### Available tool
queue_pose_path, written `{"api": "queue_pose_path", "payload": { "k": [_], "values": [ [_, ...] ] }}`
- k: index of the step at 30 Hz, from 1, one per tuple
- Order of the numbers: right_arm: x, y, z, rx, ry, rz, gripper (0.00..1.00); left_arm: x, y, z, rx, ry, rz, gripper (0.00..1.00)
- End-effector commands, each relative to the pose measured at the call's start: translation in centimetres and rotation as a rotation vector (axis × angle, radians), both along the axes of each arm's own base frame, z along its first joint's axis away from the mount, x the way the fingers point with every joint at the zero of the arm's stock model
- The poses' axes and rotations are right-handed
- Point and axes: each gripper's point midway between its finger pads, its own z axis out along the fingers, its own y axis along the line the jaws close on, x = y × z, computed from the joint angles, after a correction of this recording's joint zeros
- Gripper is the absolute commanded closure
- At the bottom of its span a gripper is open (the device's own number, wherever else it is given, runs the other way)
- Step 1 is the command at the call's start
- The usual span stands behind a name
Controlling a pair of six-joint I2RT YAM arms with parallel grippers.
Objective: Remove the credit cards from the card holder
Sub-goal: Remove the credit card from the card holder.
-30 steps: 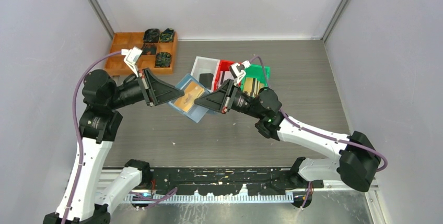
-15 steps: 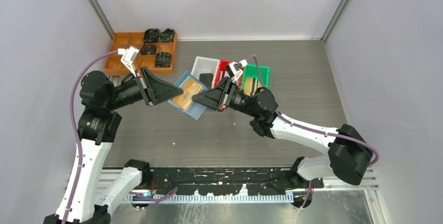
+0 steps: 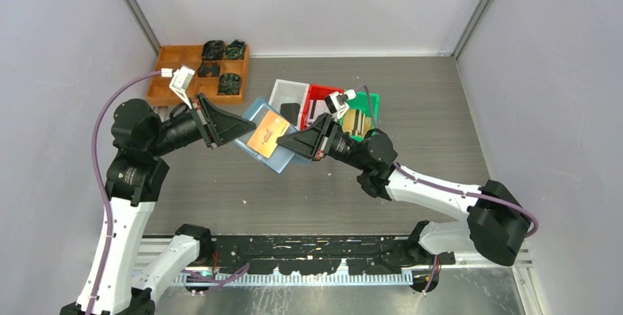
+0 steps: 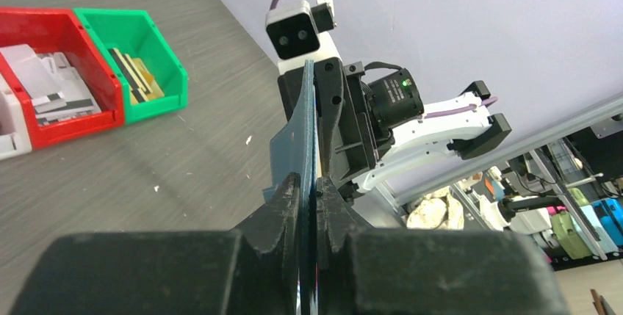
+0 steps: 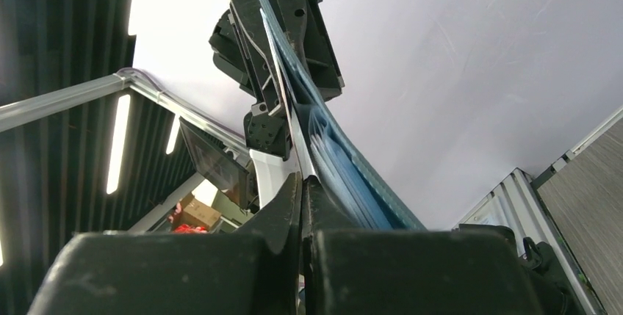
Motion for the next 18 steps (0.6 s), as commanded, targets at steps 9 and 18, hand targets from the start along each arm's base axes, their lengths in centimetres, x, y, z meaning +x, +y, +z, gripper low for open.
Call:
{"api": "queue_pose_path", "payload": {
  "k": [9,18],
  "values": [
    [0.0,-1.7,0.2,-0.036,-0.023,-0.046,0.99,0.0,1.0,3.4,0.042,-0.206,0.074,1.0],
    [1.3,-4.6,-0.6,-0.058,0.017,-0.105,0.99,3.0,3.3,2.0,0.171,-0.28,0.265,1.0]
  ]
}}
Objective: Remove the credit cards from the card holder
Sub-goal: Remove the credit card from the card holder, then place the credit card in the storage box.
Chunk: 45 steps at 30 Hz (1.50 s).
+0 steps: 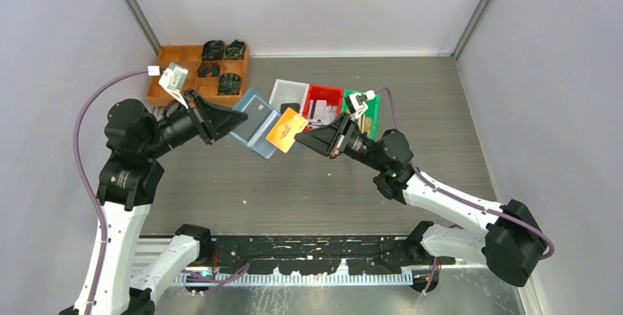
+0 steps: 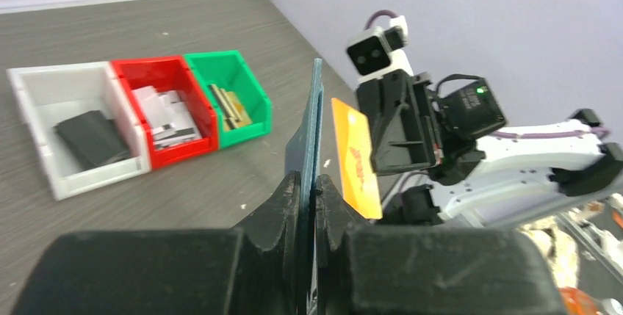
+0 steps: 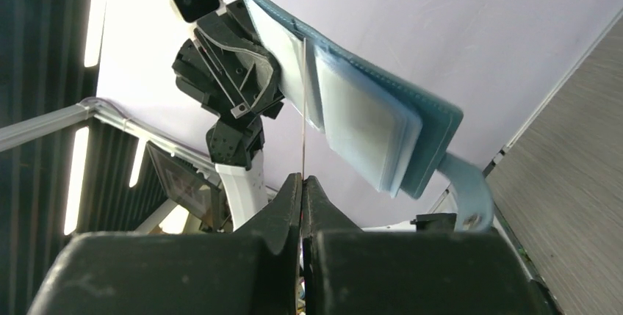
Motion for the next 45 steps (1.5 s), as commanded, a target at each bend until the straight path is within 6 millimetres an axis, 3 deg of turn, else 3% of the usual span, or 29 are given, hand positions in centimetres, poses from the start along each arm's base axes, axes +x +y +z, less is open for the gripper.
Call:
{"api": "queue_pose_path", "payload": {
  "k": [1,6,9,11,18,22,28,32,37,45],
  "values": [
    [0.1,-1.6,0.9,0.014,-0.016,-0.021,0.99,1.3,1.8,1.3,0.071,-0.129,0.13,1.0],
    [1.9,-3.4,0.0,-0.036,0.022,-0.07,0.99,3.0,3.8,0.3,0.173,-0.18,0.256,1.0],
    [3.9,-4.9,-1.1,-0.106,0.067,-0.129,0.99,3.1,4.1,-0.7,0.224,-0.194,0.255,1.0],
    [5.3,-6.1,-2.0,-0.201,0.089,-0.177,0.99,2.6,3.6,-1.6,0.239,-0.175,0.209,1.0],
    [10.9,-13.8,-9.6,-0.663,0.311,-0.399,0.99,-0.1,1.2,-3.6,0.238,-0.106,-0.008,1.0],
    [13.4,-18.3,-11.6,-0.763,0.377,-0.539,0.99,-1.7,0.2,-3.8,0.211,-0.081,-0.114,1.0],
    [16.8,-22.0,-14.1,-0.959,0.392,-0.673,0.99,-4.5,-1.3,-3.4,0.14,-0.044,-0.284,1.0],
    [18.9,-22.4,-15.5,-1.003,0.407,-0.686,0.99,-6.2,-2.0,-3.0,0.087,-0.005,-0.393,1.0],
    [21.2,-21.8,-18.0,-1.004,0.456,-0.65,0.99,-6.4,-2.0,-3.1,0.083,0.003,-0.403,1.0],
    [23.1,-20.3,-20.9,-1.038,0.477,-0.581,0.99,-6.3,-1.8,-3.6,0.096,0.004,-0.38,1.0]
  ]
}}
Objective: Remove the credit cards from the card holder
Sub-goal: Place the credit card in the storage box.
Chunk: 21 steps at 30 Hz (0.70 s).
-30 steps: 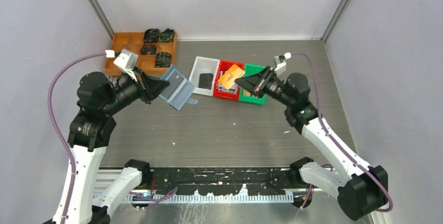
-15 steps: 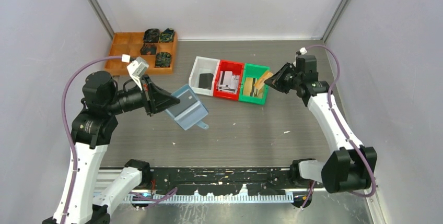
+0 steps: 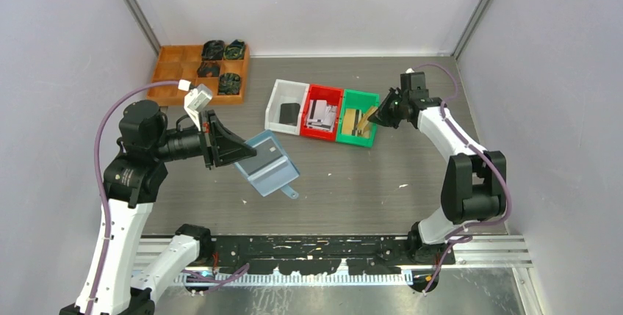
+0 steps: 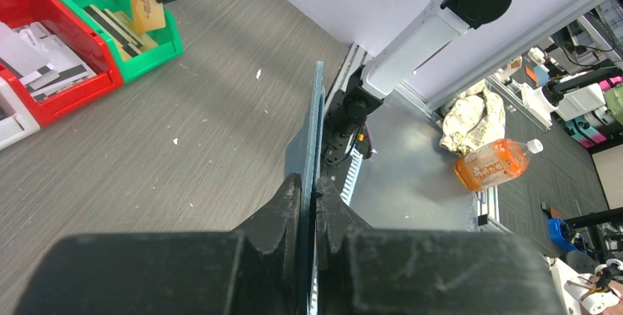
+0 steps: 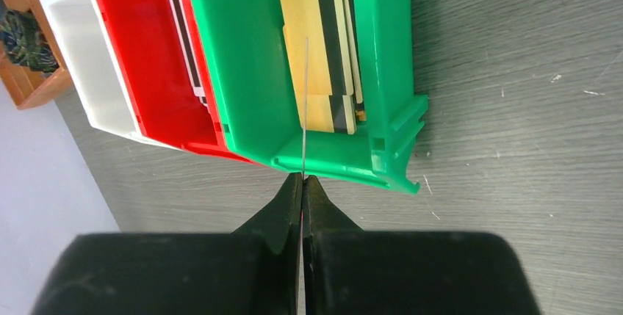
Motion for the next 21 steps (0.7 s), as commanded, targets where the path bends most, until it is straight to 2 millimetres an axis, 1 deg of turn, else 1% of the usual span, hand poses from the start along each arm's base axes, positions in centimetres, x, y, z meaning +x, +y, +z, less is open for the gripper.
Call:
{"api": "queue_pose_path", "payload": {
  "k": [1,5,7,12,16,21],
  "values": [
    [2.8,1.2,2.2,-0.016,-0.117,0.045,0.99,-0.6,-0.1,0.8,-0.017,-0.045,-0.025,1.0],
    [4.3,2.1,1.3,-0.038,-0.088,0.066,0.99,-0.4,-0.1,0.7,-0.01,-0.035,-0.02,1.0],
    [5.0,2.5,0.2,-0.043,-0.061,0.074,0.99,-0.4,0.0,0.6,-0.004,-0.035,-0.018,1.0],
    [6.3,3.6,-1.1,-0.069,-0.042,0.102,0.99,0.2,0.3,0.3,0.028,-0.025,0.012,1.0],
    [6.8,4.4,-1.5,-0.079,-0.029,0.125,0.99,0.2,0.3,-0.1,0.041,-0.019,0.018,1.0],
    [7.0,4.7,-2.2,-0.107,-0.03,0.147,0.99,0.4,0.6,-1.3,0.077,-0.01,0.029,1.0]
  ]
}}
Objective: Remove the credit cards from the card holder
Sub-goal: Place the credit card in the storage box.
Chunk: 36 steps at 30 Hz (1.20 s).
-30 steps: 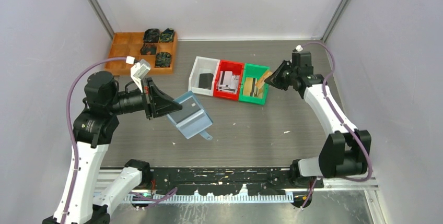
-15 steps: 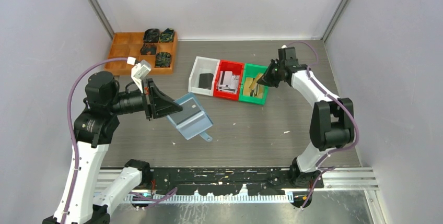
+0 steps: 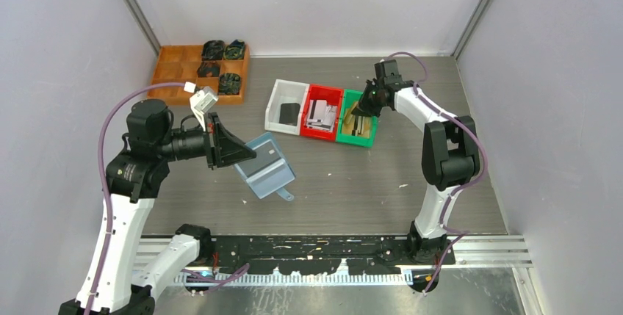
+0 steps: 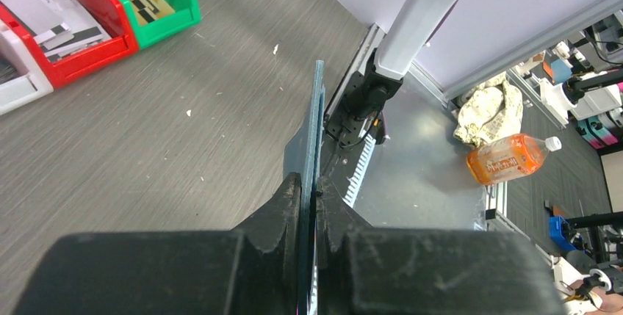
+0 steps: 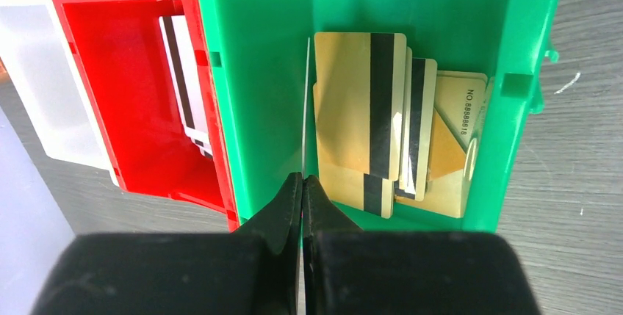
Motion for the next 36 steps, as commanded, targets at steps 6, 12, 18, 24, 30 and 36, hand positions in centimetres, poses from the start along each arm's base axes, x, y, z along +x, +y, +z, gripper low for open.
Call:
{"api": "queue_pose_path", "payload": {
  "k": [6,12,18,24,30,36],
  "values": [
    [1.5,0.7,1.6,-0.056,-0.087,0.046,0.99,-0.1,0.4,-0.1,0.048,-0.052,-0.002,1.0],
    [1.3,0.1,2.1,-0.097,-0.119,0.028,0.88,-0.3,0.5,0.0,0.059,-0.066,-0.012,1.0],
    [0.9,-0.6,3.2,-0.147,-0.149,0.021,0.74,-0.6,0.6,-0.2,0.067,-0.079,-0.021,1.0],
    [0.2,-2.3,5.6,-0.211,-0.206,-0.021,0.67,-0.6,0.6,0.2,0.065,-0.088,-0.019,1.0],
    [-3.0,1.5,12.2,-0.101,-0.363,0.081,0.54,-0.6,0.5,0.5,0.053,-0.096,-0.026,1.0],
    [-11.3,10.6,16.6,0.083,-0.486,0.403,0.34,-0.8,0.3,0.8,0.045,-0.122,-0.056,1.0]
  ]
}}
